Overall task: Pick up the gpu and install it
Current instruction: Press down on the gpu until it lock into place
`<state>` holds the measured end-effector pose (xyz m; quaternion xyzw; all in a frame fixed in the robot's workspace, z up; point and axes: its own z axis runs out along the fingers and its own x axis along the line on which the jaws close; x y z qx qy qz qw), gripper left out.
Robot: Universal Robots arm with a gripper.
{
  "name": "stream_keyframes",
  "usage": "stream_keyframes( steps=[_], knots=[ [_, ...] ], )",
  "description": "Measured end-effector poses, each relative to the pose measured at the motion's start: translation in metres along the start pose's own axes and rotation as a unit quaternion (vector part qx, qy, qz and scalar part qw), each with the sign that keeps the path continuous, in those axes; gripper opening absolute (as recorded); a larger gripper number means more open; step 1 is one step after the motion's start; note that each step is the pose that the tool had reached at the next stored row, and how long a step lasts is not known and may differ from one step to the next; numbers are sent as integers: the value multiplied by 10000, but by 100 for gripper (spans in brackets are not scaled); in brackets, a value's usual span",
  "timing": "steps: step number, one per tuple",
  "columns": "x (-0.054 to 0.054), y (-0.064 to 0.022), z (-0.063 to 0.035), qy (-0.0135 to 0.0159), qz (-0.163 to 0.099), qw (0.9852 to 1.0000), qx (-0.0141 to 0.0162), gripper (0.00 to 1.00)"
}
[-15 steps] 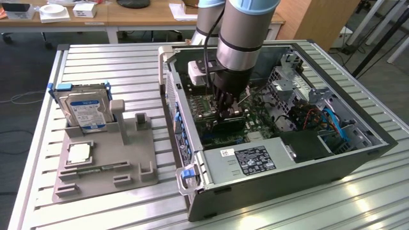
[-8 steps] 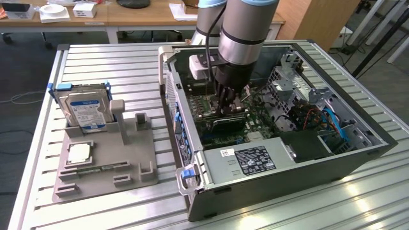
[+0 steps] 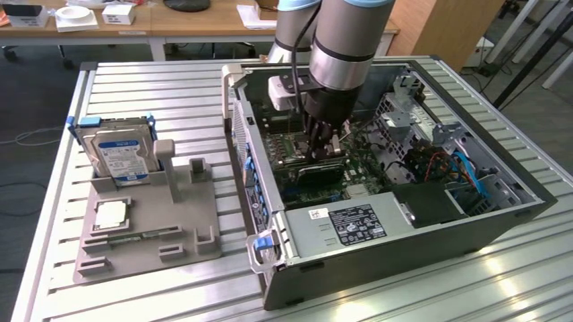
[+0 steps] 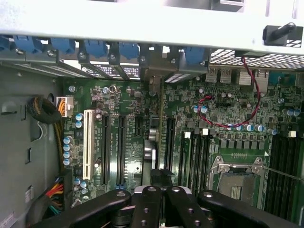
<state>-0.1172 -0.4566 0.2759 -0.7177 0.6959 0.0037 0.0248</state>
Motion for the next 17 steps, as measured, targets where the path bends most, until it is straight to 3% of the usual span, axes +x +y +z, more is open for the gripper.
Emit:
stream_keyframes(
  steps=[17],
  knots=[
    [-2, -13, 0, -2, 1, 10000, -20, 10]
  ],
)
